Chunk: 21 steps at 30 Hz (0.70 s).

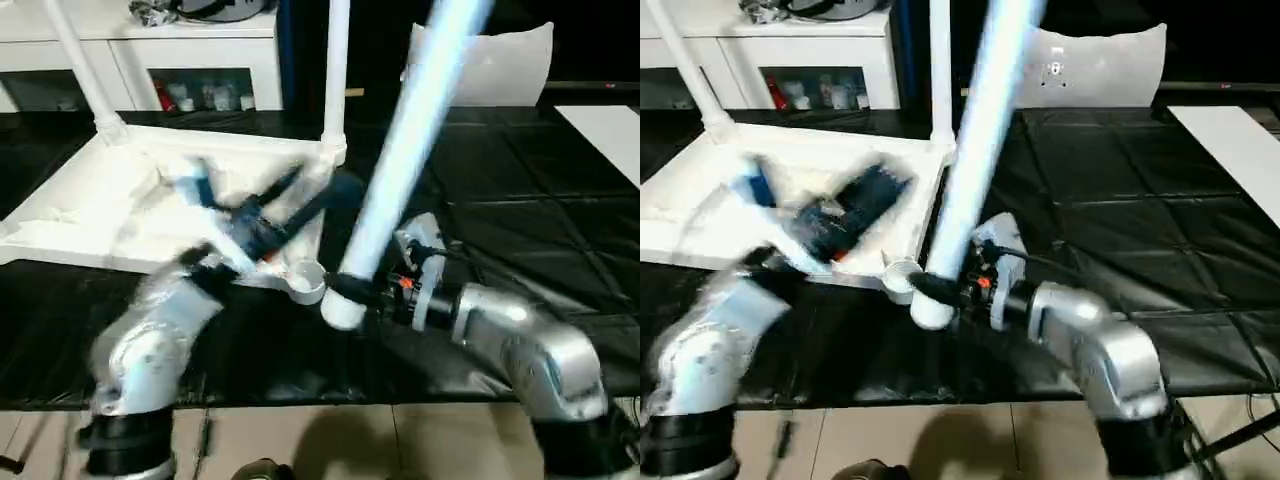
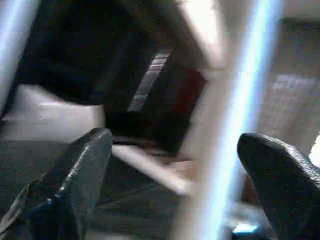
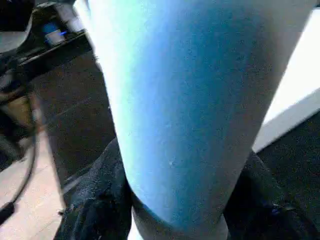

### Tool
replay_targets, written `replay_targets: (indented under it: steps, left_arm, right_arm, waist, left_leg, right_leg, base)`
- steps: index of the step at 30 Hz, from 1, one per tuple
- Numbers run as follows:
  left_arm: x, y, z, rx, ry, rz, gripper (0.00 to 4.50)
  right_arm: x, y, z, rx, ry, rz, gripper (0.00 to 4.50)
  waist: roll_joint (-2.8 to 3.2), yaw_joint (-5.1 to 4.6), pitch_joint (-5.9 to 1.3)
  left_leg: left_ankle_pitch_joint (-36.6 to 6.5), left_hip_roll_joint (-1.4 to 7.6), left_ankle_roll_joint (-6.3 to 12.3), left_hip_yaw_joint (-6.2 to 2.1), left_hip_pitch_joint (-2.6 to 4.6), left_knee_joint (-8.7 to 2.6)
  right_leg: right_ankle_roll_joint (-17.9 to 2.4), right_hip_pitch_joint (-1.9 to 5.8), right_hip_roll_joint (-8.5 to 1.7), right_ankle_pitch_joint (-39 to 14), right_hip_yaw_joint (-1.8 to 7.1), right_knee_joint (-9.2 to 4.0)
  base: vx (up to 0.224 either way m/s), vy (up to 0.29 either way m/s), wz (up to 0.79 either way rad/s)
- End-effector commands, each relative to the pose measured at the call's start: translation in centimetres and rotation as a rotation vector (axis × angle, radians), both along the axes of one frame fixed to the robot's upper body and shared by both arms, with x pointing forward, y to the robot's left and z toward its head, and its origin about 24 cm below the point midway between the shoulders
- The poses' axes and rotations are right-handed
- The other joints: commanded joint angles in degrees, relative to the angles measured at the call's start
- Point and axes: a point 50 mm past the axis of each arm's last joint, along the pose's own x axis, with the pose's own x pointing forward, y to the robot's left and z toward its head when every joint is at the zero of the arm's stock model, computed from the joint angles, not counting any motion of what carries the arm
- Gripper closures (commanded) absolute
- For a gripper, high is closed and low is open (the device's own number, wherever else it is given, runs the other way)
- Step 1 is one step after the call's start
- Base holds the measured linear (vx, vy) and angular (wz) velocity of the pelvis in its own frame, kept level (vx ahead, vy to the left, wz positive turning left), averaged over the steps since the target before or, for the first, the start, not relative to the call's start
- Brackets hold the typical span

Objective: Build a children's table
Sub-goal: Pick table leg

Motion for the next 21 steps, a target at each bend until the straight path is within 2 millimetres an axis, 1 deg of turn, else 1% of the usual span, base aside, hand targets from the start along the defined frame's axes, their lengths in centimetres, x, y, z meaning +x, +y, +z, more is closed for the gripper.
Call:
replay_targets:
  steps: [1,2,3,4,5,6,7,8,9,10,12,13,15,16,17,18,19,21]
  left_arm:
    - [0.3,1.9,-1.3,0.127,0.087,0.218,0.00]
    - [0.3,2.2,-1.6,0.154,0.103,0.242,0.00]
    - [0.3,2.3,-1.7,0.163,0.109,0.250,0.00]
    - [-0.1,2.8,-2.6,0.262,0.139,0.322,0.00]
    - [-0.3,3.0,-3.1,0.297,0.155,0.354,0.00]
    - [-0.5,3.1,-3.4,0.315,0.164,0.374,0.00]
    - [-0.6,3.7,-4.5,0.410,0.188,0.458,0.00]
    - [-0.9,3.9,-5.0,0.447,0.203,0.488,0.00]
    - [-1.0,3.9,-5.3,0.459,0.208,0.498,0.00]
    - [-1.4,3.9,-5.9,0.485,0.224,0.521,0.00]
    - [-1.9,3.6,-6.4,0.495,0.229,0.514,0.00]
    - [-2.3,3.2,-6.8,0.493,0.236,0.504,0.00]
    - [-2.4,3.1,-7.0,0.496,0.243,0.512,0.00]
    - [-2.6,3.0,-7.5,0.513,0.263,0.524,0.00]
    - [-2.8,2.9,-7.7,0.530,0.265,0.528,0.00]
    - [-2.8,2.9,-7.7,0.535,0.266,0.529,0.00]
    - [-2.9,2.8,-7.8,0.544,0.267,0.529,0.00]
    - [-3.1,2.8,-7.8,0.551,0.268,0.535,0.00]
  right_arm:
    - [-0.1,-0.7,1.0,-0.034,-0.113,-0.116,2.56]
    - [-0.1,-0.8,1.0,-0.039,-0.125,-0.148,2.56]
    - [-0.1,-0.9,1.0,-0.041,-0.130,-0.159,2.56]
    - [0.0,-1.4,1.0,-0.073,-0.165,-0.298,2.56]
    - [-0.1,-1.5,0.8,-0.057,-0.141,-0.349,2.56]
    - [-0.3,-1.6,0.7,-0.043,-0.121,-0.379,2.56]
    - [-0.6,-1.9,0.4,-0.084,-0.121,-0.439,2.56]
    - [-0.8,-2.2,0.3,-0.107,-0.128,-0.483,2.56]
    - [-1.0,-2.3,0.2,-0.116,-0.131,-0.502,2.56]
    - [-1.3,-2.7,-0.1,-0.156,-0.129,-0.549,2.56]
    - [-1.6,-3.1,-0.6,-0.189,-0.102,-0.593,2.56]
    - [-1.6,-3.5,-0.8,-0.169,-0.086,-0.641,2.56]
    - [-1.6,-3.7,-0.7,-0.143,-0.090,-0.669,2.56]
    - [-1.5,-4.1,-0.5,-0.068,-0.090,-0.725,2.56]
    - [-1.4,-4.1,-0.3,-0.029,-0.083,-0.739,2.56]
    - [-1.4,-4.2,-0.3,-0.019,-0.081,-0.742,2.56]
    - [-1.4,-4.2,-0.2,-0.001,-0.075,-0.740,2.56]
    - [-1.3,-4.1,-0.5,-0.012,-0.057,-0.747,2.56]
  waist:
    - [0.68,0.03,-3.36]
    - [0.58,-0.01,-3.26]
    - [0.44,-0.16,-3.33]
    - [0.71,-0.08,-3.26]
    - [0.55,-0.19,-3.25]
    - [0.63,-0.23,-3.25]
    - [0.54,-0.16,-3.17]
    - [0.66,-0.10,-3.20]
    - [0.52,-0.13,-3.16]
    - [0.70,-0.14,-3.08]
    - [0.50,-0.21,-2.97]
    - [0.70,-0.23,-2.88]
    - [0.57,-0.32,-2.81]
    - [0.71,-0.57,-2.61]
    - [0.52,-0.51,-2.66]
    - [0.59,-0.50,-2.58]
    - [0.69,-0.44,-2.48]
    - [0.91,-0.47,-2.50]
  left_leg:
    - [-25.04,6.02,-7.43,-3.35,2.32,-6.25]
    - [-25.42,6.15,-7.83,-3.36,2.41,-6.33]
    - [-25.49,5.99,-8.01,-3.41,2.37,-6.24]
    - [-26.33,6.05,-8.43,-3.51,2.43,-6.45]
    - [-26.38,5.99,-8.54,-3.52,2.40,-6.46]
    - [-27.28,5.88,-8.50,-3.54,2.47,-6.51]
    - [-28.26,5.94,-8.66,-3.68,2.51,-6.62]
    - [-28.48,6.01,-8.86,-3.76,2.58,-6.64]
    - [-28.83,6.02,-9.05,-3.71,2.63,-6.64]
    - [-30.34,5.93,-9.58,-3.74,2.69,-6.78]
    - [-31.54,5.86,-9.75,-3.88,2.70,-6.79]
    - [-32.43,5.78,-9.71,-3.86,2.74,-6.77]
    - [-33.50,5.82,-9.64,-3.94,2.76,-6.74]
    - [-35.21,5.68,-9.44,-4.04,2.51,-6.75]
    - [-35.65,5.68,-9.24,-4.20,2.58,-6.66]
    - [-35.92,5.65,-8.93,-4.21,2.77,-6.51]
    - [-36.67,5.62,-9.13,-4.37,2.83,-6.57]
    - [-37.41,5.67,-9.69,-4.44,2.86,-6.77]
  right_leg:
    - [-8.03,0.99,-3.58,-15.91,2.38,-4.37]
    - [-7.33,0.75,-3.47,-16.11,2.44,-4.58]
    - [-7.18,0.79,-3.45,-15.98,2.43,-4.45]
    - [-6.68,0.44,-3.47,-16.71,2.47,-4.72]
    - [-6.55,0.42,-3.38,-16.71,2.45,-4.71]
    - [-6.44,0.36,-3.34,-17.17,2.47,-4.68]
    - [-5.96,0.34,-3.32,-18.10,2.43,-4.87]
    - [-5.54,0.31,-3.27,-18.04,2.44,-4.86]
    - [-5.36,0.21,-3.27,-18.03,2.46,-4.92]
    - [-4.81,0.07,-3.23,-19.01,2.47,-5.03]
    - [-4.25,-0.02,-3.33,-20.44,2.51,-5.19]
    - [-4.10,-0.19,-3.44,-21.83,2.56,-5.39]
    - [-3.89,-0.35,-3.57,-23.13,2.62,-5.56]
    - [-3.66,-0.57,-3.75,-25.29,2.58,-5.84]
    - [-3.37,-0.57,-3.86,-26.40,2.53,-5.89]
    - [-2.87,-0.83,-3.93,-28.18,2.61,-6.16]
    - [-2.32,-0.83,-3.74,-29.41,2.47,-6.25]
    - [-2.02,-0.91,-3.45,-28.49,2.42,-6.07]
  base:
    - [0.000,0.000,0.00]
    - [0.000,0.000,0.00]
    - [0.000,0.000,0.00]
    - [0.000,0.000,0.00]
    - [0.000,0.000,0.00]
    - [0.000,0.000,0.00]
    - [0.000,0.000,0.00]
    - [0.000,0.000,0.00]
    - [0.000,0.000,0.00]
    - [0.000,0.000,0.00]
    - [0.000,0.000,0.00]
    - [0.000,0.000,0.00]
    - [0.000,0.000,0.00]
    - [0.000,0.000,0.00]
    - [0.000,0.000,0.00]
    - [0.000,0.000,0.00]
    - [0.000,0.000,0.00]
    - [0.000,0.000,0.00]
